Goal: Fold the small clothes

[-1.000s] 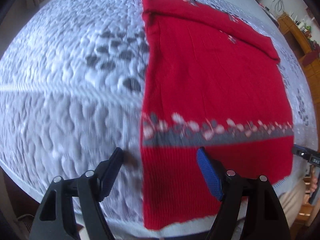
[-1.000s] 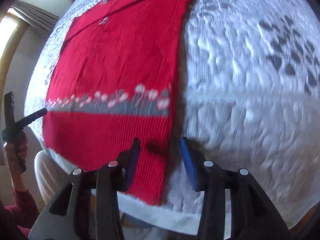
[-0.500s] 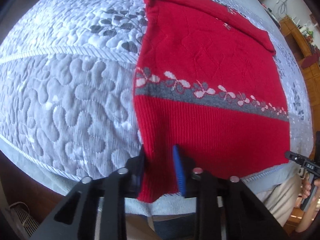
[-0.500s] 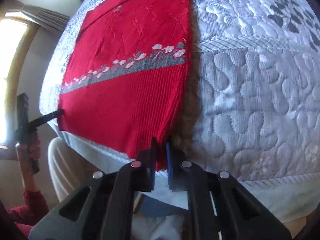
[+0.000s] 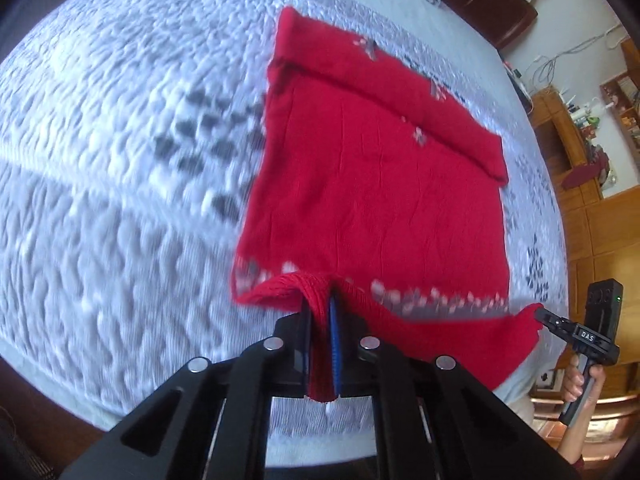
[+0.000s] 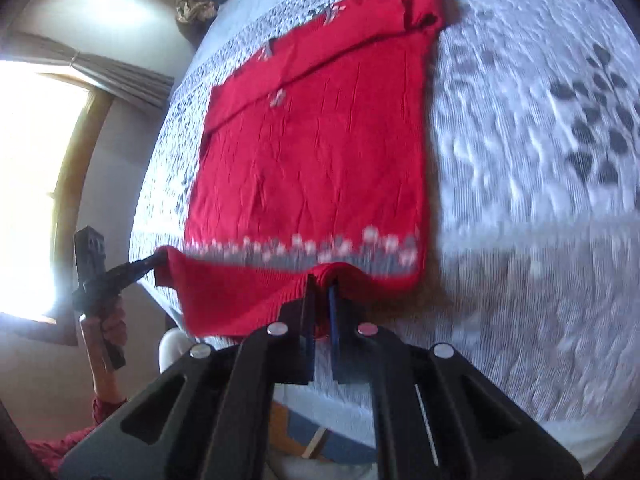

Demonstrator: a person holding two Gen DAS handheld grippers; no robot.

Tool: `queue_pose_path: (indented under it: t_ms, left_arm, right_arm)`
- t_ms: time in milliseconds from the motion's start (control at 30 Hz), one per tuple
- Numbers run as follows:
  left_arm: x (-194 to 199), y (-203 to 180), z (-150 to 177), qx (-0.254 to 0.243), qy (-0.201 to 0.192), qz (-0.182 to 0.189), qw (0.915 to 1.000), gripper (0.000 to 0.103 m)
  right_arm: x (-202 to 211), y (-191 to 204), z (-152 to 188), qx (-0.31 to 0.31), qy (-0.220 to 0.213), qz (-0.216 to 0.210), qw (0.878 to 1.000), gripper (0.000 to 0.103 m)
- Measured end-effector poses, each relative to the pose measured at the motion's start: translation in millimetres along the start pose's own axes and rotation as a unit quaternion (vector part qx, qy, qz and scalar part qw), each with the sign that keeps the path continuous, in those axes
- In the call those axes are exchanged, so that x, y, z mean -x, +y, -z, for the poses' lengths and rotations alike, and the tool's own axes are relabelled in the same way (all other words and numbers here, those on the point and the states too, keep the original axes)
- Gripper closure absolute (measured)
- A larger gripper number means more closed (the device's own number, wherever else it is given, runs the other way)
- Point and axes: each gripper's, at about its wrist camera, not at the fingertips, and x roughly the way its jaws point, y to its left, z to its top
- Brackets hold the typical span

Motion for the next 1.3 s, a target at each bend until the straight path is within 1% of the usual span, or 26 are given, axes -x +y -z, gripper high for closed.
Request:
queue_pose_path:
  t_ms: [100,233,267,300,333,367,400,433,467,500,533,567,600,667,733,767,833,900,967,1067,1167,1200,1233,1267,1300]
  left_arm:
    - [-13,1,-34,0.008,-0.009,-0.006,0.9999,0.095]
    - [-48,-2,-71,0.032,-0.013,-0.012,0.9993,0.095]
    - [-59,-2,-80,0.036,-0.009,-0.017,0.9992,0.094]
    - [-67,-1,-88,0.037,-0.002,-0.027,0.9989,0.09]
    - [-74,0,-94,0.04,0.003,-0.036,0.9986,0.09]
    - [-76,1,-98,0.042,0.005,-0.036,0.9985,0.09]
    - [-75,3,-100,0.044,0.005,-0.033,0.9985,0.09]
    - [-71,5,-103,0.046,-0.001,-0.028,0.9986,0.089]
    - [-68,6,-104,0.042,-0.008,-0.03,0.9986,0.082]
    - [-62,4,-108,0.033,-0.022,-0.047,0.9981,0.07]
    - [-55,3,-109,0.02,-0.042,-0.074,0.9962,0.066]
    - [-47,1,-111,0.004,-0.06,-0.097,0.9935,0.066]
    - [-42,0,-114,-0.01,-0.068,-0.101,0.9926,0.066]
    - [-34,-7,-119,-0.039,-0.072,-0.084,0.9931,0.066]
    - [-31,-15,-120,-0.072,-0.07,-0.071,0.9924,0.065]
    - [-33,-19,-123,-0.084,-0.069,-0.066,0.9919,0.065]
    - [-36,-26,-125,-0.116,-0.068,-0.061,0.989,0.065]
    - [-44,-36,-127,-0.135,-0.067,-0.067,0.9863,0.063]
    - [-51,-38,-129,-0.147,-0.059,-0.07,0.985,0.063]
    - [-59,-39,-122,-0.161,-0.049,-0.062,0.9838,0.063]
    - [-66,-46,-115,-0.191,-0.046,-0.062,0.9785,0.063]
    - [-70,-49,-113,-0.204,-0.044,-0.064,0.9758,0.063]
    - [-73,-50,-112,-0.211,-0.043,-0.067,0.9742,0.063]
    - [-77,-53,-112,-0.221,-0.041,-0.073,0.9715,0.063]
    - [-80,-55,-111,-0.229,-0.04,-0.08,0.9693,0.063]
  right_arm:
    - [-11,-13,-40,-0.018,0.001,0.015,1.0,0.099]
    - [-32,-33,-83,-0.038,0.008,0.031,0.999,0.099]
    - [-38,-37,-92,-0.044,0.011,0.03,0.999,0.094]
    - [-41,-42,-102,-0.05,0.013,0.041,0.998,0.088]
    - [-44,-45,-106,-0.05,0.012,0.054,0.997,0.082]
    - [-43,-47,-112,-0.045,0.007,0.07,0.997,0.07]
    - [-42,-48,-115,-0.04,0.002,0.076,0.996,0.067]
    - [-39,-49,-119,-0.033,-0.001,0.077,0.996,0.067]
    - [-34,-50,-121,-0.028,-0.004,0.067,0.997,0.069]
    - [-29,-51,-122,-0.023,-0.006,0.053,0.998,0.072]
    - [-28,-50,-123,-0.019,-0.007,0.043,0.999,0.072]
    - [-24,-48,-122,-0.011,-0.007,0.034,0.999,0.072]
    - [-22,-44,-122,0.004,-0.003,0.024,1.0,0.072]
    - [-22,-34,-123,0.026,0.004,0.02,0.999,0.072]
    - [-28,-24,-125,0.058,0.018,0.026,0.998,0.072]
    - [-33,-19,-127,0.071,0.023,0.034,0.997,0.072]
    - [-46,-13,-131,0.095,0.037,0.063,0.993,0.072]
    - [-59,-13,-134,0.101,0.05,0.08,0.99,0.072]
    - [-68,-19,-138,0.094,0.06,0.081,0.99,0.071]
    - [-82,-24,-142,0.088,0.07,0.085,0.99,0.069]
    - [-90,-26,-144,0.09,0.074,0.082,0.99,0.069]
    - [-92,-24,-144,0.094,0.074,0.08,0.99,0.078]
    - [-93,-22,-142,0.103,0.076,0.077,0.989,0.085]
    - [-95,-20,-142,0.11,0.078,0.074,0.988,0.094]
    - [-95,-18,-140,0.117,0.077,0.074,0.987,0.095]
